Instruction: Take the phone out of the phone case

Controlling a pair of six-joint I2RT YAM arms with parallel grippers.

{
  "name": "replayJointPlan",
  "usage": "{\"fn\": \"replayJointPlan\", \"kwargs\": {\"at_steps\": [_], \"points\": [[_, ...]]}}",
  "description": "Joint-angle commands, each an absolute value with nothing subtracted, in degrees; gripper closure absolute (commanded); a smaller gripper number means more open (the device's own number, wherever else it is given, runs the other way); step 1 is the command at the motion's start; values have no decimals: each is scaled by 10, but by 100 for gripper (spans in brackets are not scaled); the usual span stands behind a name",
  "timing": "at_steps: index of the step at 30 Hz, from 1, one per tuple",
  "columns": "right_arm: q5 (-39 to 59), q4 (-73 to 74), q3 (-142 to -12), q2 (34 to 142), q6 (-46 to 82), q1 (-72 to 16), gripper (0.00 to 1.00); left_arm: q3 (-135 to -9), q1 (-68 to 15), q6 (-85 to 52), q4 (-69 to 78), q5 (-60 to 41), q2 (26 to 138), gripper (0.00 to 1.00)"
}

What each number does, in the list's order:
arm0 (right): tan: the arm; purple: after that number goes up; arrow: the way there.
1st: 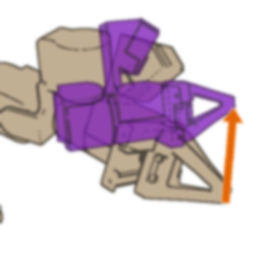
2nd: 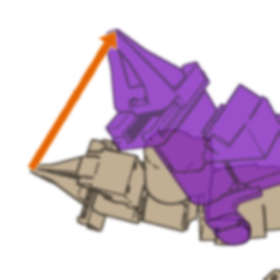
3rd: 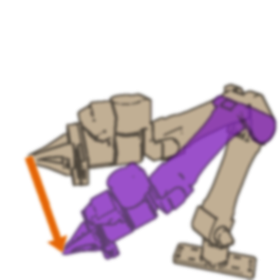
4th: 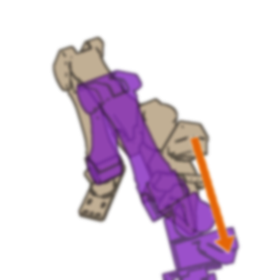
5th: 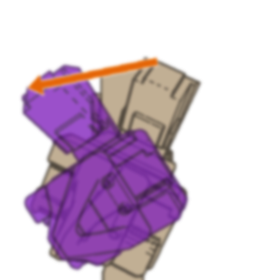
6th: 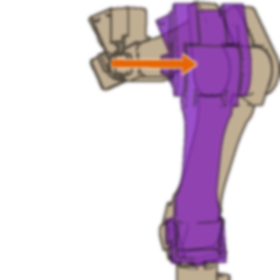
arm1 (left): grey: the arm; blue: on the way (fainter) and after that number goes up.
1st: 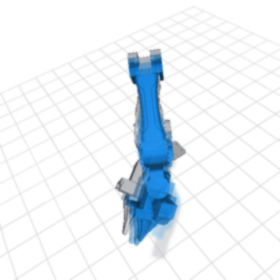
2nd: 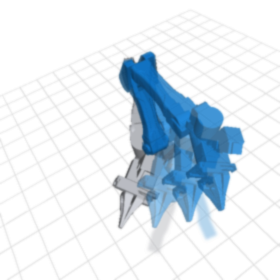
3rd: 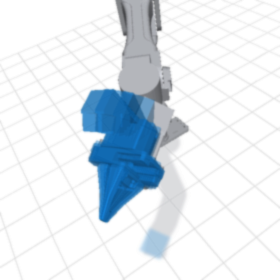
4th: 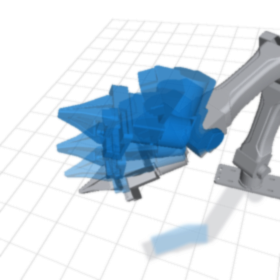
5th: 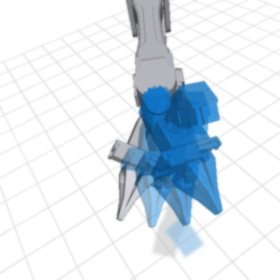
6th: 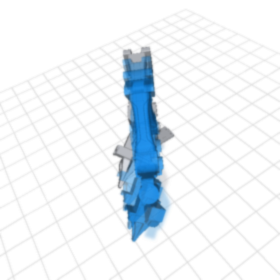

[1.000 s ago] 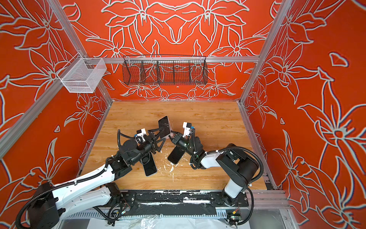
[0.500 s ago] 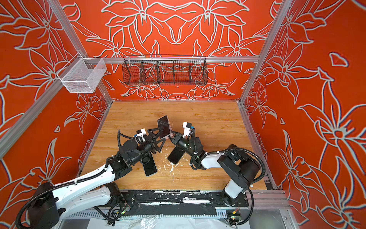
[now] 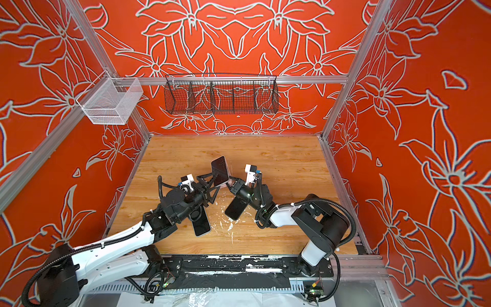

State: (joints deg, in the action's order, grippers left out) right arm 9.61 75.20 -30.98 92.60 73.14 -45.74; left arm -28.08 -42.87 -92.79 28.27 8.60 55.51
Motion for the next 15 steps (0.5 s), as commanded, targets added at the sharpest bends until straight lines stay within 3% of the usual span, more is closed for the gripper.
{"fn": "replayJointPlan", "kwargs": {"at_steps": [1, 8, 15], "points": [[103, 808, -308, 898, 731, -466, 100, -275, -430, -914, 270, 120, 543, 23], [105, 808, -303, 890, 732, -470, 100, -271, -429, -907, 278, 128, 550, 34], [105, 808, -302, 897, 735, -475, 100, -273, -429, -899, 309, 118, 585, 62]]}}
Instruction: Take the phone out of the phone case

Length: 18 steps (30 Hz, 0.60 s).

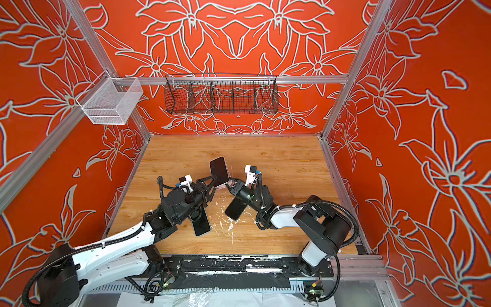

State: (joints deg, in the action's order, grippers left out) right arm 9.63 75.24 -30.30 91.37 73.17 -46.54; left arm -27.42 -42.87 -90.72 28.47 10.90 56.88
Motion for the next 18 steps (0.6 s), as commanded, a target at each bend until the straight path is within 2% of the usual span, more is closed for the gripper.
{"fn": "replayJointPlan", "kwargs": {"at_steps": [1, 13, 18], "points": [[105, 808, -302, 897, 735, -476, 100, -274, -429, -898, 311, 118, 587, 65], [83, 808, -300, 917, 741, -478, 100, -296, -428, -845, 323, 123, 592, 98], [61, 808, -302, 943, 745, -478, 100, -299, -428, -844, 366, 112, 596, 100]]}}
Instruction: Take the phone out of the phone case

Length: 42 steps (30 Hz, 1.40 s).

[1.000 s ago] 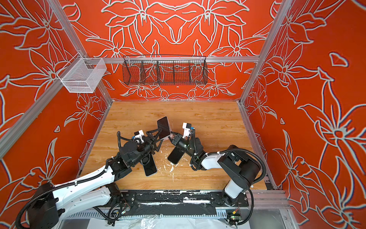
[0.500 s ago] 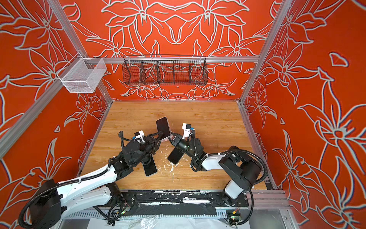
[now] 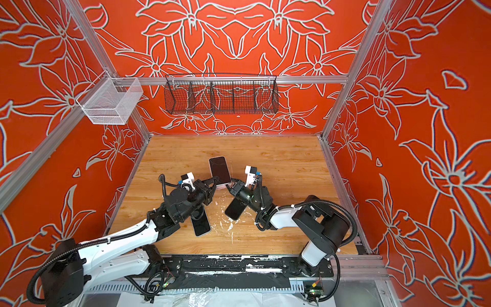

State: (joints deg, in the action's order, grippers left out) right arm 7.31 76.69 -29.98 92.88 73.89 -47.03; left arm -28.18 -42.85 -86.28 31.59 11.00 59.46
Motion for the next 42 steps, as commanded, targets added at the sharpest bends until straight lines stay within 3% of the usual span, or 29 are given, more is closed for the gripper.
{"fn": "replayJointPlan", "kwargs": {"at_steps": [1, 12, 22, 33, 42], "points": [[56, 808, -303, 951, 743, -479, 100, -302, -428, -845, 366, 106, 594, 100], [16, 808, -329, 1026, 676, -472, 100, -341, -428, -856, 310, 15, 561, 100], [13, 795, -323, 1033, 652, -439, 100, -310, -428, -820, 271, 30, 492, 100], [166, 700, -314, 1020, 627, -268, 100, -278, -426, -693, 121, 86, 322, 100], [203, 610, -314, 1016, 598, -172, 100, -294, -398, -616, -8, 94, 223, 100]]}}
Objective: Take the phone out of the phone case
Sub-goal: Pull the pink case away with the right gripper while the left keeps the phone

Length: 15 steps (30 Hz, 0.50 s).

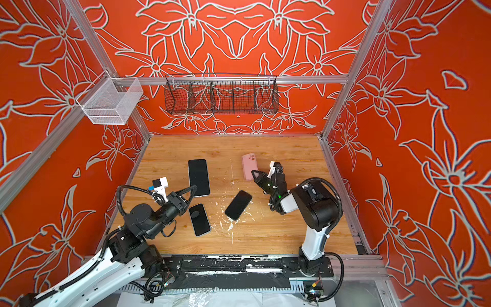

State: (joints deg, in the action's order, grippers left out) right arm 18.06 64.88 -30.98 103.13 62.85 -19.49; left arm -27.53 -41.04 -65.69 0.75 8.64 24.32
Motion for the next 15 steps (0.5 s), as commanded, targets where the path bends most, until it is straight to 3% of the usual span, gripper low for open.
{"fn": "replayJointPlan", "kwargs": {"at_steps": [1, 15], "points": [[209, 595, -318, 1014, 590, -159, 100, -296, -392, -615, -14, 86, 220, 100], [254, 409, -352, 951, 500, -51, 100, -277, -262, -666, 89, -93, 309, 100]]}}
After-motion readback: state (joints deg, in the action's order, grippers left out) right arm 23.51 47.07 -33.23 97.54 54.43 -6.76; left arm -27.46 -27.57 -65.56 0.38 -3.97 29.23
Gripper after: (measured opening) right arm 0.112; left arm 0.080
